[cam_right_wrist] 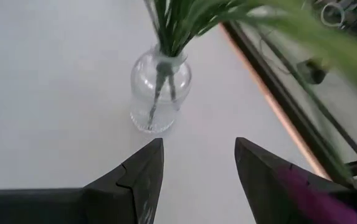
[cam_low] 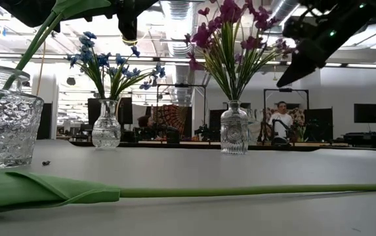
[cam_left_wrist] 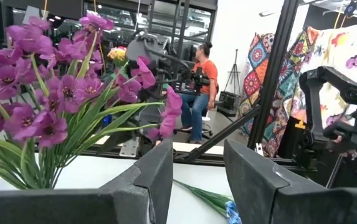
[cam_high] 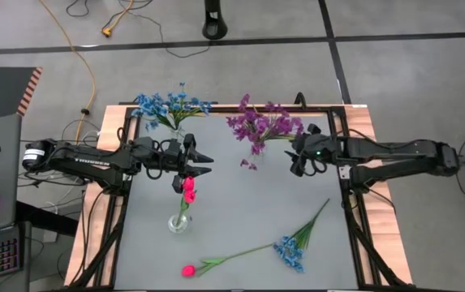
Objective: Sort flowers into vase by color
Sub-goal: Put the blue flower into the top left transparent vase
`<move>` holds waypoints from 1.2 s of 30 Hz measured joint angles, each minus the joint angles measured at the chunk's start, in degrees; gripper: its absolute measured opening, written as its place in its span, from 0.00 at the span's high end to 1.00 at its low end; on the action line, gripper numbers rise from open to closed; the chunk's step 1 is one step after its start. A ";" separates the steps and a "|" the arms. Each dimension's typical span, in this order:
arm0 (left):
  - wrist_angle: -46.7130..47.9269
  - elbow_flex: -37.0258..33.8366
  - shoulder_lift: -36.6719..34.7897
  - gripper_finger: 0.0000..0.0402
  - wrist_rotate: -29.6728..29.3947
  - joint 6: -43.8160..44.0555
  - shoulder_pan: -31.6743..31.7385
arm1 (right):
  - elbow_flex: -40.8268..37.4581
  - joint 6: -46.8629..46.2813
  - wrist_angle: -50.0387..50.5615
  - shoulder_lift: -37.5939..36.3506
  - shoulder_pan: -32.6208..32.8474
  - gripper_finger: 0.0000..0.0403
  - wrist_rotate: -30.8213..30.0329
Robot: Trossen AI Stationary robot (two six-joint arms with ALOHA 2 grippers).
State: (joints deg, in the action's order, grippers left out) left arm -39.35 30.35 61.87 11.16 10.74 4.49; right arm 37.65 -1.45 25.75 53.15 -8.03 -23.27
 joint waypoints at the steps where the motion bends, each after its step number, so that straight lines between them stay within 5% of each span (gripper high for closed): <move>1: 0.00 0.00 0.00 0.68 0.00 0.00 0.00 | 0.00 0.00 -0.49 1.00 0.01 0.44 0.43; 23: 0.04 0.00 0.00 0.68 0.00 0.00 0.00 | 0.09 0.42 9.79 4.51 3.51 0.44 0.49; 36: 0.03 0.00 0.00 0.68 -0.02 -0.02 0.00 | 13.69 -0.20 18.11 4.46 3.50 0.44 0.40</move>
State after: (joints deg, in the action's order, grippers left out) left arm -39.32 30.35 61.87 11.14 10.72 4.49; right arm 51.34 -1.65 43.86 57.60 -4.54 -22.87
